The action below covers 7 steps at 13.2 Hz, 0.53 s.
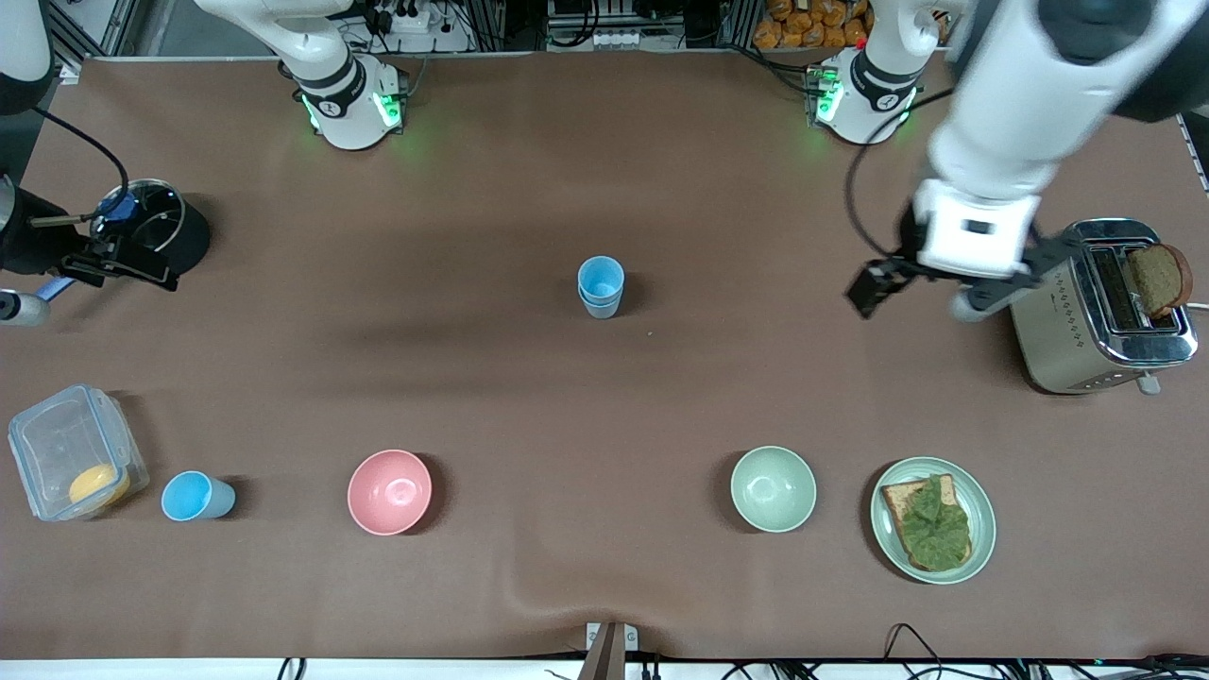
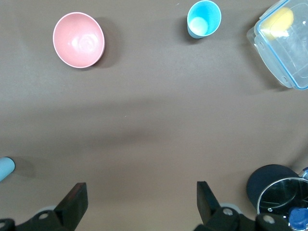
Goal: Stack blue cups with both arms
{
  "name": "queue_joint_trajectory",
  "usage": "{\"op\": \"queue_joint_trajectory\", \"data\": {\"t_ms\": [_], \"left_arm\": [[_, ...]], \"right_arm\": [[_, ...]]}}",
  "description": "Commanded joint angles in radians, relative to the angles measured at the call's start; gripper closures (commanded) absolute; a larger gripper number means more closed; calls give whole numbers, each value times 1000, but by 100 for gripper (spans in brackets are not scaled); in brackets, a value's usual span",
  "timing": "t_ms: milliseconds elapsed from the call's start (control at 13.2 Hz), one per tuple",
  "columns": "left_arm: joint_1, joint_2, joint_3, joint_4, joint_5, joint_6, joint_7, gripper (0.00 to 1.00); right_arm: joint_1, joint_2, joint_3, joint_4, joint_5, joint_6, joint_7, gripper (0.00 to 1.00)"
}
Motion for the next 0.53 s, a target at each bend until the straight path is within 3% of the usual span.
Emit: {"op": "queue_joint_trajectory", "data": {"t_ms": [0,228,456], "left_arm": [[98,-27,17,4,-41,-44,295,0],[101,-38,105,0,-44,-44,551,0],[130,-71,119,-35,-80,-44,682,0]], "right_arm": [[-16,8,13,20,-7,-16,-11,0],[-17,11,13,19,-7,-16,-11,0],[-16,11,13,19,-7,-16,-11,0]]}}
